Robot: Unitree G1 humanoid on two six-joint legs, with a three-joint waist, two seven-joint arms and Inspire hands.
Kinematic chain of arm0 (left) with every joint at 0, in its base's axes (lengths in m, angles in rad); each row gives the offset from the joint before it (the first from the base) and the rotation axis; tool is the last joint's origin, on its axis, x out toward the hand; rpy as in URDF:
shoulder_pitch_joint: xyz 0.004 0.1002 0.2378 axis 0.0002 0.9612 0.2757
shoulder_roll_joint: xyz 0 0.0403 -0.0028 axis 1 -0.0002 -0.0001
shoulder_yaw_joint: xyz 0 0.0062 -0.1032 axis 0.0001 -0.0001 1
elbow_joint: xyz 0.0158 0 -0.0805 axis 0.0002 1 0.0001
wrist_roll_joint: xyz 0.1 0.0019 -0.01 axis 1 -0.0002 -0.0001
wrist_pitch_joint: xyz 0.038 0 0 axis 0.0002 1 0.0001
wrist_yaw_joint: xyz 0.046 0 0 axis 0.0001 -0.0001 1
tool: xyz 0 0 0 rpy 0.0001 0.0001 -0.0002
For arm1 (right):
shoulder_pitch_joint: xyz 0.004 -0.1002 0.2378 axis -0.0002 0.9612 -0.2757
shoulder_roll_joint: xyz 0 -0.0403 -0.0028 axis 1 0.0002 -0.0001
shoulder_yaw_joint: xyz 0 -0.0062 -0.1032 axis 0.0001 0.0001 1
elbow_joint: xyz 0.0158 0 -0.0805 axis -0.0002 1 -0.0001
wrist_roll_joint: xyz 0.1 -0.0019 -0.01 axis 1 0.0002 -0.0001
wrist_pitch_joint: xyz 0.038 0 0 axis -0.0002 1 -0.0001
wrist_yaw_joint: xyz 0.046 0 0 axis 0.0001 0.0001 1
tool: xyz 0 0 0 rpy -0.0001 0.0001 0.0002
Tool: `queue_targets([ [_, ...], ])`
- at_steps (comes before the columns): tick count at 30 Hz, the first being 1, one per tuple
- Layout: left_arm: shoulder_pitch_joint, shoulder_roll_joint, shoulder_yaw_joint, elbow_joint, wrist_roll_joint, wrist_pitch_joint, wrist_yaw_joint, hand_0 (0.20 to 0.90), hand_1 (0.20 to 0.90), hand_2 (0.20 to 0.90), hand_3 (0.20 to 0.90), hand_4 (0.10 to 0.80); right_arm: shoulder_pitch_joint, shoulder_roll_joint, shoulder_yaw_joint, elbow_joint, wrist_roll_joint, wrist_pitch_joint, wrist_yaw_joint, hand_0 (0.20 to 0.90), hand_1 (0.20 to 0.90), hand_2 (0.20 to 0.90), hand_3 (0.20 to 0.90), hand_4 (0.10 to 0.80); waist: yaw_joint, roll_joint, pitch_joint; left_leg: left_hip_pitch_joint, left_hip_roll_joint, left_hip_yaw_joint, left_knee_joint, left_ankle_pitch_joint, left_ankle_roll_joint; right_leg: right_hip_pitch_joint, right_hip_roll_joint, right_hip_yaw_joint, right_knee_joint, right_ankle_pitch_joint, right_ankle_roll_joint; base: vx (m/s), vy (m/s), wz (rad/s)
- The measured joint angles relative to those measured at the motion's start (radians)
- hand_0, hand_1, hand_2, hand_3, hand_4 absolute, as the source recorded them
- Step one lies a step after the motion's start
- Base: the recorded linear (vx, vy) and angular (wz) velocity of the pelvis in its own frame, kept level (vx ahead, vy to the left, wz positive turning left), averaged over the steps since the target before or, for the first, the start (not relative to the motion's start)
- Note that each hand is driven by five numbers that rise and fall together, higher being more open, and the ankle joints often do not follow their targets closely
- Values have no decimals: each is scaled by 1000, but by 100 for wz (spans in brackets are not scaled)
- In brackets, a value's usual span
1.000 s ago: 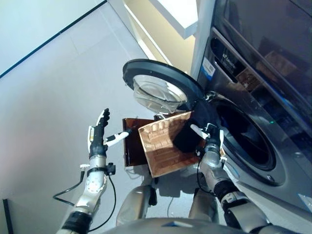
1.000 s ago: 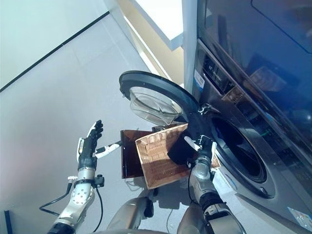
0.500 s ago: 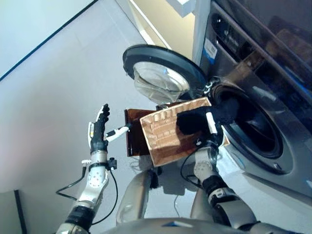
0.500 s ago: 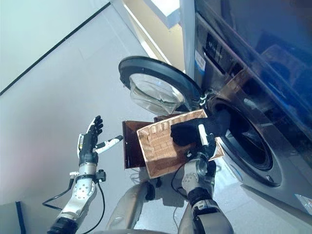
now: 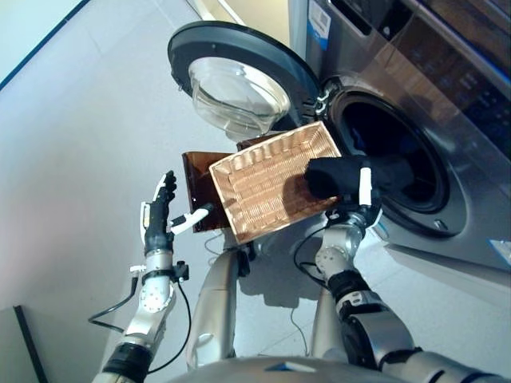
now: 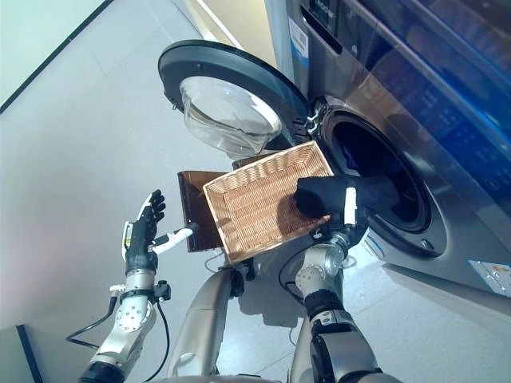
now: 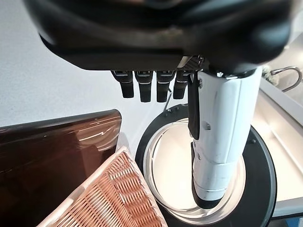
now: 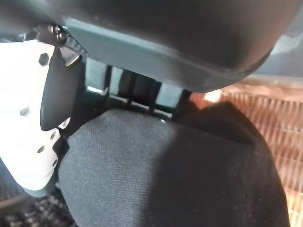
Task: Pick up the clothes and place them into the washing machine
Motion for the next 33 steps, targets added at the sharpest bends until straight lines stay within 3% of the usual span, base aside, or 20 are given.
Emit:
queue_targets([
  [1,15,-1,1,0,-6,1,-1,900,900,900,900,800,-1,-2,3,-22,0,-1,1,200,200,200,200,300,3,7,-1,1,-2,-7,19,-40,39,-11,0,1,1,2,4,32,35,-33],
  [2,15,-3,2,0,-9,2,-2,900,900,900,900,800,-3,-6,0,-29,0,-1,1,200,200,200,200,300,4,12,0,-4,3,-6,19,-43,43,-16,3,4,16,7,-4,34,30,-19],
  [3,15,-2,3,-8,-10,0,-3,900,900,900,900,800,-6,1,-27,-37,8,-10,-4,200,200,200,200,300,4,12,1,-8,0,5,17,-43,43,-27,8,25,130,-28,-41,24,19,12],
  [4,18,-2,3,-15,-11,-1,-3,900,900,900,900,800,-9,-2,-41,-39,16,-22,-12,200,200,200,200,300,5,10,0,-8,-1,17,12,-42,42,-3,9,25,143,-65,-16,41,21,10],
  [5,25,-1,3,-18,-20,-3,-2,900,900,900,900,800,-21,-6,-52,-40,18,-21,-17,200,200,200,200,300,13,17,3,-8,2,21,0,-40,40,-8,4,20,128,-63,-28,53,16,5],
  [11,67,3,4,-31,-48,-19,-26,900,900,900,900,800,-102,-49,-114,-40,14,-19,-84,200,200,200,200,300,33,47,-13,24,-3,28,-105,31,26,-4,10,18,81,-31,-38,20,1,-2],
  [21,63,16,0,-38,-64,-21,-75,900,900,900,900,800,-381,-328,-175,68,-48,-10,-176,200,200,200,200,300,85,105,-39,140,-28,18,-336,163,16,56,-16,-39,35,-22,-53,56,-45,16],
  [24,61,31,-1,-45,-65,-31,-90,900,900,900,900,800,-419,-408,-164,134,-76,-6,-214,200,200,200,200,300,102,135,-60,174,-51,-2,-447,196,8,59,-36,-63,24,-32,-60,39,3,27],
  [25,62,35,-2,-45,-68,-37,-90,900,900,900,900,800,-420,-415,-161,134,-80,-12,-225,494,494,494,494,510,100,148,-69,177,-55,-5,-471,196,8,61,-43,-71,15,-31,-56,35,8,21],
  [26,60,38,-2,-45,-68,-38,-90,900,900,900,900,800,-423,-424,-157,135,-80,-11,-234,900,900,900,900,800,102,151,-72,177,-57,-6,-476,196,8,60,-44,-71,13,-31,-55,28,12,21],
  [29,60,42,-3,-53,-77,-39,-90,900,900,900,900,800,-453,-488,-106,216,-92,30,-240,900,900,900,900,800,114,163,-80,188,-76,-12,-512,196,9,59,-56,-69,1,-31,-51,22,9,8],
  [33,63,43,-6,-54,-86,-39,-90,900,900,900,900,800,-476,-504,-109,233,-93,58,-234,900,900,900,900,800,117,165,-82,187,-88,-13,-527,196,9,49,-59,-55,-9,-27,-44,24,10,-1],
])
